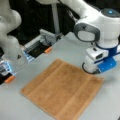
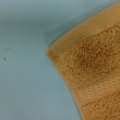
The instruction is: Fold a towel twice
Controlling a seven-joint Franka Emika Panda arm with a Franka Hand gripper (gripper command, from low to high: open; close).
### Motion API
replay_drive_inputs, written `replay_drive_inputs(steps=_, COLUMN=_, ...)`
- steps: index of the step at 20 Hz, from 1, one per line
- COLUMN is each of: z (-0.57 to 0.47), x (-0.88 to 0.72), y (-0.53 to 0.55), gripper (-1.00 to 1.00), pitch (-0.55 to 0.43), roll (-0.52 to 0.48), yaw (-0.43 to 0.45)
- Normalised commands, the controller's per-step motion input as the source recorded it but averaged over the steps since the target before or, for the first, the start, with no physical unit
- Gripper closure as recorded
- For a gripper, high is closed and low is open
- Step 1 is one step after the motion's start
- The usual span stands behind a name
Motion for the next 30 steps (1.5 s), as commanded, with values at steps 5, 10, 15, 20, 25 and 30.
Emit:
replay_drive_inputs(steps=5, z=-0.15, x=0.35, y=0.29, gripper=-1.0, pitch=0.115, roll=-0.346, yaw=-0.208)
replay_drive_inputs(steps=10, z=-0.21, x=0.26, y=0.08, gripper=-1.0, pitch=0.115, roll=-0.273, yaw=-0.111)
replay_drive_inputs(steps=15, z=-0.09, x=0.2, y=-0.11, gripper=-1.0, pitch=0.066, roll=-0.277, yaw=-0.004)
replay_drive_inputs(steps=20, z=-0.05, x=0.12, y=-0.1, gripper=-1.0, pitch=0.048, roll=-0.243, yaw=0.036)
replay_drive_inputs(steps=25, z=-0.05, x=0.03, y=0.09, gripper=-1.0, pitch=0.066, roll=-0.17, yaw=0.003)
replay_drive_inputs(steps=30, z=-0.07, x=-0.01, y=0.16, gripper=-1.0, pitch=0.055, roll=-0.104, yaw=-0.052)
